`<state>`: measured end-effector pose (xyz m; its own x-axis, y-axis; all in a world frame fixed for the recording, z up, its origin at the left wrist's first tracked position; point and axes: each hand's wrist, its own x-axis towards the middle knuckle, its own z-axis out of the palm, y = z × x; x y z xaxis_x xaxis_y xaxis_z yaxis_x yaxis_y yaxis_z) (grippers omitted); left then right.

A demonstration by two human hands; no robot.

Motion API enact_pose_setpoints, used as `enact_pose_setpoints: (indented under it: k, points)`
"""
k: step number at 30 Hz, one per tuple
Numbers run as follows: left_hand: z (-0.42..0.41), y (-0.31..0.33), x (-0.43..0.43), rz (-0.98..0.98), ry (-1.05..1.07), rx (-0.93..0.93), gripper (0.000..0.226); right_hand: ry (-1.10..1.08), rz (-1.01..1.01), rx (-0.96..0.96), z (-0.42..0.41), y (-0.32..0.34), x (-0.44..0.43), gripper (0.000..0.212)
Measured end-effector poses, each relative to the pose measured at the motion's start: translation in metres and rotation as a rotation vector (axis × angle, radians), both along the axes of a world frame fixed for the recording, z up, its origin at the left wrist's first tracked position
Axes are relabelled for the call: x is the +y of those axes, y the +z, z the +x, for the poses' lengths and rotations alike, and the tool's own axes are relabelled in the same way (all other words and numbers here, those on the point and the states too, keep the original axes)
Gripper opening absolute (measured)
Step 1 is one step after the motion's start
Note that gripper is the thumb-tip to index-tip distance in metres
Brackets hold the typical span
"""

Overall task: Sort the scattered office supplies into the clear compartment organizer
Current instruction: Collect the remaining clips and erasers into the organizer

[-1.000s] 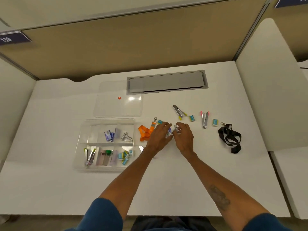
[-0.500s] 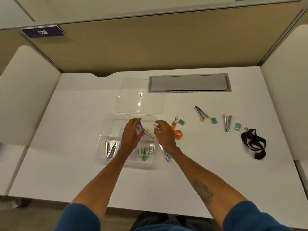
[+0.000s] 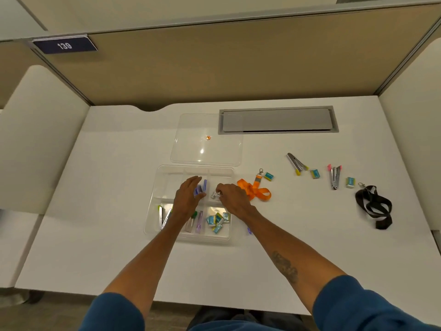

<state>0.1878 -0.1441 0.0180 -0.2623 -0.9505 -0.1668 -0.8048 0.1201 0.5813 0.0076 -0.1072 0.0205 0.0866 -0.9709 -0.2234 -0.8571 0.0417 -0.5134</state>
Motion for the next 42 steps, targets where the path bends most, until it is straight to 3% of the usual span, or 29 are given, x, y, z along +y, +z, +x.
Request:
enact_pose_setpoints:
  k: [4, 17, 31, 36, 42]
  points:
    - [0.002, 0.0, 0.005, -0.076, 0.01, -0.014, 0.041, 0.032, 0.005, 0.048, 0.005, -0.001, 0.002, 0.026]
    - [-0.08, 0.014, 0.017, -0.283, -0.103, 0.04, 0.026, -0.199, -0.196, -0.184, -0.051, 0.011, 0.027, 0.024]
    - [-0.198, 0.0, 0.023, -0.146, -0.186, -0.016, 0.028, -0.718, -0.221, -0.047, -0.208, -0.012, 0.058, 0.03]
    - [-0.227, -0.008, 0.014, -0.083, -0.196, -0.134, 0.038, -0.747, -0.131, -0.082, -0.248, -0.02, 0.051, 0.04]
    - [-0.243, -0.024, 0.006, -0.069, -0.335, -0.321, 0.051, -0.635, 0.018, -0.041, -0.267, -0.029, 0.036, 0.057]
